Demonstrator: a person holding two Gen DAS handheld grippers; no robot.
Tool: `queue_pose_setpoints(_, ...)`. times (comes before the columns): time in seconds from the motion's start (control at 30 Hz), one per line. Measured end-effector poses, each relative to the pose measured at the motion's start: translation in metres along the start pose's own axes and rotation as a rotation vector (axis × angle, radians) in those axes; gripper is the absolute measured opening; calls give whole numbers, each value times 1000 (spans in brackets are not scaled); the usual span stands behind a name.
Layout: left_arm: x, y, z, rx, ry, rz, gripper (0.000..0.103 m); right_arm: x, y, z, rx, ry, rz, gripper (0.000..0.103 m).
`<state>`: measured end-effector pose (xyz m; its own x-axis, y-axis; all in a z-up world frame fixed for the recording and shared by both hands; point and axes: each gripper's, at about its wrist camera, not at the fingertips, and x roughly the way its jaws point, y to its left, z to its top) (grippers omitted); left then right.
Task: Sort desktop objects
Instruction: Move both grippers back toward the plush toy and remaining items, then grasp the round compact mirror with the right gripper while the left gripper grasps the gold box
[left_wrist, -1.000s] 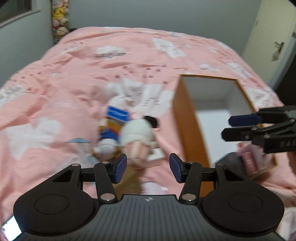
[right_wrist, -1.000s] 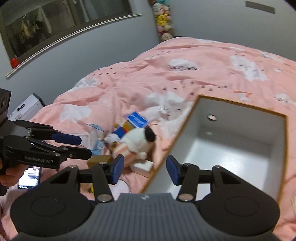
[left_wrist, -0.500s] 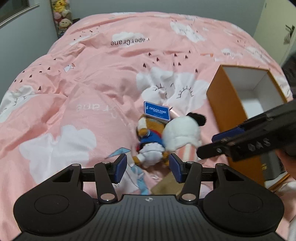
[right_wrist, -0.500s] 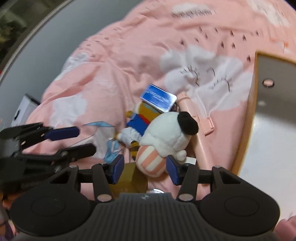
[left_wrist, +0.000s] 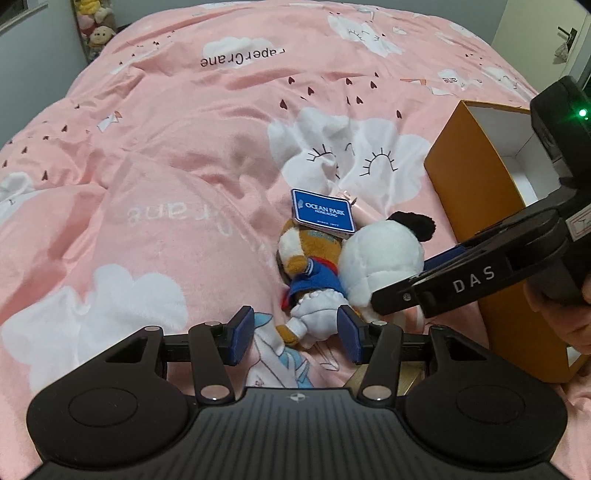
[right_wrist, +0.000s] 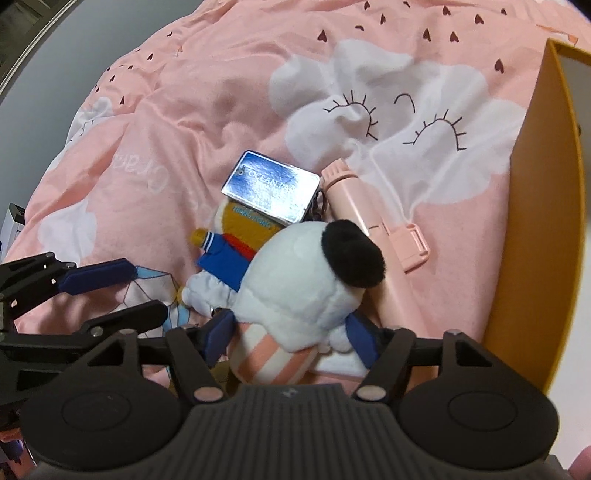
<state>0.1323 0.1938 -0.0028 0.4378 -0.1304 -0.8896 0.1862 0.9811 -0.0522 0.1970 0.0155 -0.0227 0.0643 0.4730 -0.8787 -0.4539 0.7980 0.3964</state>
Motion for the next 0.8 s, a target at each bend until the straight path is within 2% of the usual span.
queue_pose_setpoints(0.13,-3,-8,-4,43,15,-43,58,-2,4,-2,-48,-11,-5,70)
queue_pose_setpoints(0.3,-12,-22,-18,139,44,-153,59,-25,10,-12,-155,-61,-1,68)
queue_pose_setpoints(0.47,-8,-34,-29,211,94,-152,59,-51,16,-30,-273,-72,23,68)
queue_pose_setpoints(0.6,-17,-41,-38,212,86,-168,59,-62,24,-58,-419,-2,72,64)
queue_pose_setpoints(0.67,-24,-49,-45,208,79,-183,59,-62,29,-76,-512,60,71,63)
queue_pose_setpoints(0.8,-33,-68,-60,210,112,-159,59,-54,40,-106,-705,176,44,61)
